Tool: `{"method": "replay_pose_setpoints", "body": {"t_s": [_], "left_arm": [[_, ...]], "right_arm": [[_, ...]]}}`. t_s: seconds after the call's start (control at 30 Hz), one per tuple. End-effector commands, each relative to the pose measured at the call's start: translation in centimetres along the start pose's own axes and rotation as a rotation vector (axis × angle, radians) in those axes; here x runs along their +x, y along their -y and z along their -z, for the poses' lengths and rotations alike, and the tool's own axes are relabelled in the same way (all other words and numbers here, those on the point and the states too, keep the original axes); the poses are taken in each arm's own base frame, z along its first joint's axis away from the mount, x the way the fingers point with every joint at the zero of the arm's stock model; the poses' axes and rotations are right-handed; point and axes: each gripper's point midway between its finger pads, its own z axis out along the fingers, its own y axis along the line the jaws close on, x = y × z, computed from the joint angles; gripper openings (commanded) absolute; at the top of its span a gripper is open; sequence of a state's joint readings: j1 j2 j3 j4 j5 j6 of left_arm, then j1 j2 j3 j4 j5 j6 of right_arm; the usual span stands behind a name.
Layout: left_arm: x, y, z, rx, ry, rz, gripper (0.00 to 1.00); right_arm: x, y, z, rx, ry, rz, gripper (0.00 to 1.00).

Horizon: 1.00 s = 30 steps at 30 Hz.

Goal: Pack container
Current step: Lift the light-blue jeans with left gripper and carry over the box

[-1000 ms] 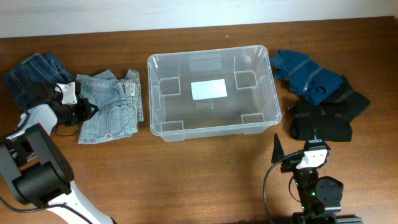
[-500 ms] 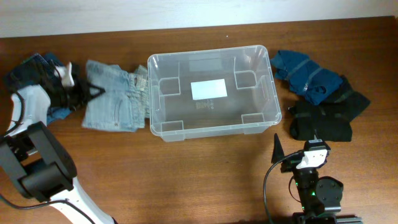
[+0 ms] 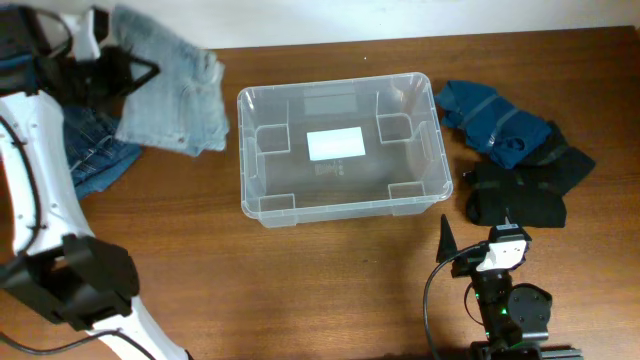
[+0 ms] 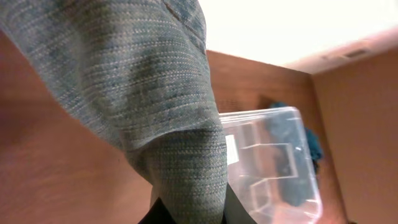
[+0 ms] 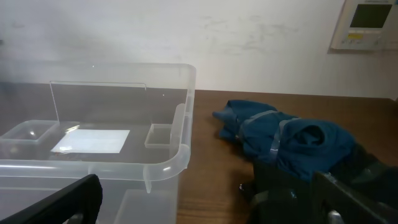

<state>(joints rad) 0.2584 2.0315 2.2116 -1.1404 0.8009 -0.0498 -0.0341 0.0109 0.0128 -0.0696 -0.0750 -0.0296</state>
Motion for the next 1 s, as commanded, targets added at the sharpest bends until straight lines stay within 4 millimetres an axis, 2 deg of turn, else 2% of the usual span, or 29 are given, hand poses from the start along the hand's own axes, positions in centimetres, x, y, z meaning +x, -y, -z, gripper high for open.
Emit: {"method": "replay_pose_setpoints", "body": {"t_s": [0.0, 0.1, 0.23, 0.5, 0.63, 0.77, 0.87, 0.97], "left_arm": [[-0.7, 9.1, 2.2, 0.128, 0.049, -0.084, 0.01], [0.0, 12.2, 1.8, 0.167, 0.034, -0.09, 0.01], [1.3, 15.0, 0.2, 0.189, -0.009, -0.081, 0.01], [4.6, 16.8, -4.3, -0.038, -0.059, 0.02, 0.01], [6.0, 17.9, -6.0, -0.159, -0.037, 0.056, 0.01], [6.9, 18.6, -7.0, -0.287, 0.016, 0.008, 0.01], [7.7, 19.0, -7.3, -0.306, 0.004, -0.009, 0.01], [9.3, 18.7, -9.4, -0.32, -0.056, -0.021, 0.01]], "right_arm": [[0.3, 0.2, 0.0, 0.011, -0.003, -0.005, 0.98], [0.2, 0.2, 0.0, 0.011, -0.002, -0.005, 0.98], [0.2, 0.2, 0.0, 0.012, -0.002, -0.005, 0.98], [0.3, 0.2, 0.0, 0.011, -0.003, -0.005, 0.98], [0.2, 0.2, 0.0, 0.011, -0.002, -0.005, 0.98], [0.2, 0.2, 0.0, 0.011, -0.002, -0.005, 0.98], [0.2, 0.2, 0.0, 0.012, -0.002, -0.005, 0.98], [0.3, 0.2, 0.0, 0.012, -0.003, -0.005, 0.98]]}}
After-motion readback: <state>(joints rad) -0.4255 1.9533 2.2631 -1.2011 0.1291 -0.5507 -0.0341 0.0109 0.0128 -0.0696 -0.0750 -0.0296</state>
